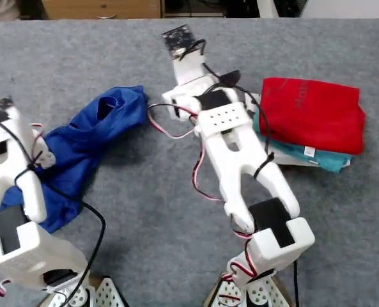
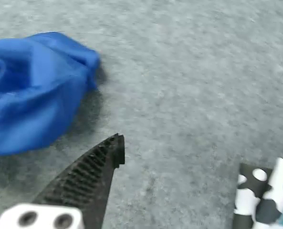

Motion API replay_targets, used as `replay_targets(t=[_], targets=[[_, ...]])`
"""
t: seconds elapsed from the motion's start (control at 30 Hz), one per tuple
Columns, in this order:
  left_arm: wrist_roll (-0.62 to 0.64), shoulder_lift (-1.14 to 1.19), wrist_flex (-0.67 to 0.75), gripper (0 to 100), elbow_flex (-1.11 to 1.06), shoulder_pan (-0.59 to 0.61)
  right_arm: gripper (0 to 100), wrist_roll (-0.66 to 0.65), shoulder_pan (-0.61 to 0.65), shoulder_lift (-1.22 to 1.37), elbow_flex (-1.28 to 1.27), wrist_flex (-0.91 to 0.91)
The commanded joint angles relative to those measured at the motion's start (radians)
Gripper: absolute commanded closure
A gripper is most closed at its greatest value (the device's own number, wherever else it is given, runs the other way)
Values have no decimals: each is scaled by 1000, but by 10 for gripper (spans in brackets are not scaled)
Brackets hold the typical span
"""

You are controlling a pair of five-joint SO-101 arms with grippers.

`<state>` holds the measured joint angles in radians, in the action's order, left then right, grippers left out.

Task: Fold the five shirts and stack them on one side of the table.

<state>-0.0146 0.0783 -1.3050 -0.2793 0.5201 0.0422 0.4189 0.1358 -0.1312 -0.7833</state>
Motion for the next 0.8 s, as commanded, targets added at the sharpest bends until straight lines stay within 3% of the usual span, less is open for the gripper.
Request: replay_targets(t=[0.0, 0.1, 0.27, 0.5, 0.77], targets=[[9, -10, -72, 982, 143, 69, 505, -11, 71, -10, 74, -26], [9, -10, -130, 982, 244, 127, 604, -23, 133, -2, 147, -64], [9, -15, -258, 982, 413, 219, 734, -164, 237, 87, 371, -227], [9, -10, -365, 982, 446, 224, 659, -324, 372, 473, 837, -468], [9, -8, -373, 982, 446, 221, 641, -334, 467, 957, 1452, -654]])
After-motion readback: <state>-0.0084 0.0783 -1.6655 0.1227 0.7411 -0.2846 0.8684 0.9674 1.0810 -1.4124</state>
